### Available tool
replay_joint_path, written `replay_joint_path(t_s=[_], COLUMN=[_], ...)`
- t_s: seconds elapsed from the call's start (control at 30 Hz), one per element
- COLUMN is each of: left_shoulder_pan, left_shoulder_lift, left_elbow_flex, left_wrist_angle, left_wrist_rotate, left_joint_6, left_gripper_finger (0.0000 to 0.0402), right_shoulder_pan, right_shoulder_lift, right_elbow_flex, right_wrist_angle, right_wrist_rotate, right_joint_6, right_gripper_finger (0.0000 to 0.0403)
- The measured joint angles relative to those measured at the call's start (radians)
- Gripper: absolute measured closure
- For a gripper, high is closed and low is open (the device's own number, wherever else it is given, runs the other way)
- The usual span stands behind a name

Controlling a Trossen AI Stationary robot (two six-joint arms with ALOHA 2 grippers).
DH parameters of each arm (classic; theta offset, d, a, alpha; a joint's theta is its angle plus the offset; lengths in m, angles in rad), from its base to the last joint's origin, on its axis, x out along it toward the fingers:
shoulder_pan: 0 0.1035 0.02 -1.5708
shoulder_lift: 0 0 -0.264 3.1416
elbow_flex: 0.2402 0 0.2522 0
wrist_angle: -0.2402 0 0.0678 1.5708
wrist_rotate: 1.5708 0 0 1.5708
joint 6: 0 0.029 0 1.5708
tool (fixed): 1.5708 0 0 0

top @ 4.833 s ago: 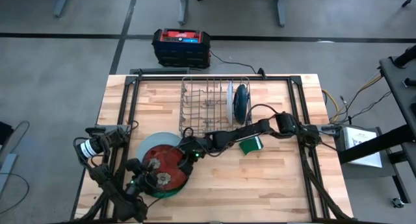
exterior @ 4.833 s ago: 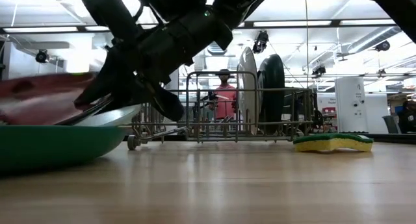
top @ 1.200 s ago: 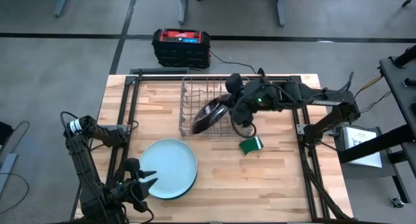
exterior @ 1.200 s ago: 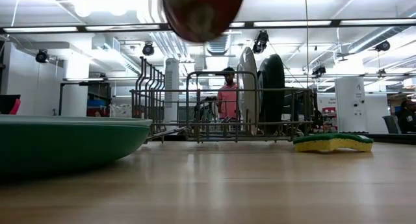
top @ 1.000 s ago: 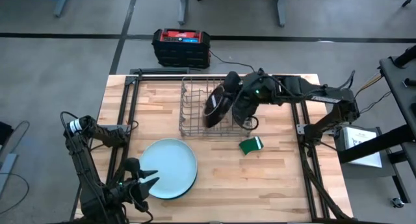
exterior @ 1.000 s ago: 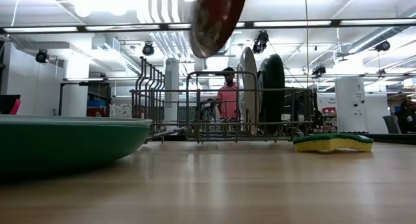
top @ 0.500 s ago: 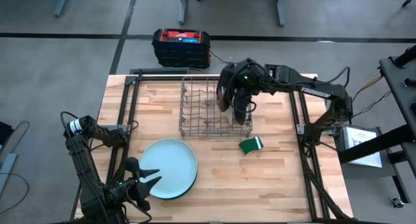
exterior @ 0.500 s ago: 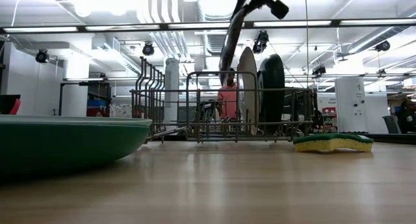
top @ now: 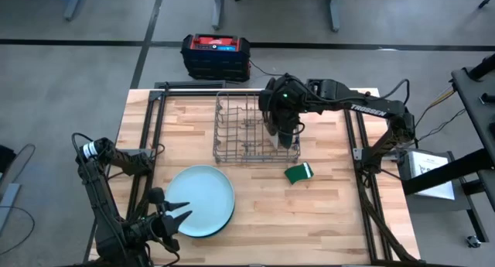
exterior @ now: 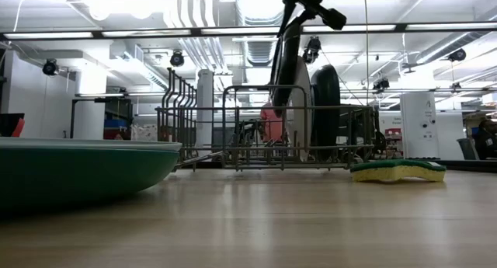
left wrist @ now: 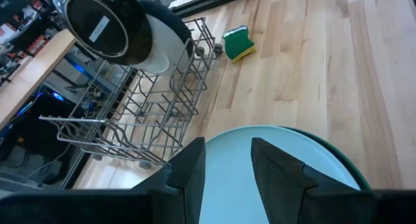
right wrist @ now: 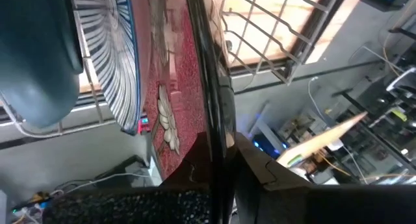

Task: Sort dishes
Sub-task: Put the red plate into the dish rack

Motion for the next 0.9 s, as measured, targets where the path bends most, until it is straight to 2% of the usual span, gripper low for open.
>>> replay_joint_path(t_s=[0.9], left_shoulder_pan=[0.0], left_shoulder_lift=[0.0], left_elbow_flex=[0.0], left_wrist_angle=[0.0], left_wrist_rotate=[-0.022], left_joint_6=[-0.014], left_gripper_finger=[0.0286], right_shoulder_pan=[0.001], right_shoulder_lift=[0.173], right_elbow_flex=[-0.002], right_wrist_angle=[0.007], right_wrist_rotate=[0.002], right_joint_6=[-0.001], right_gripper_finger=[0.0391])
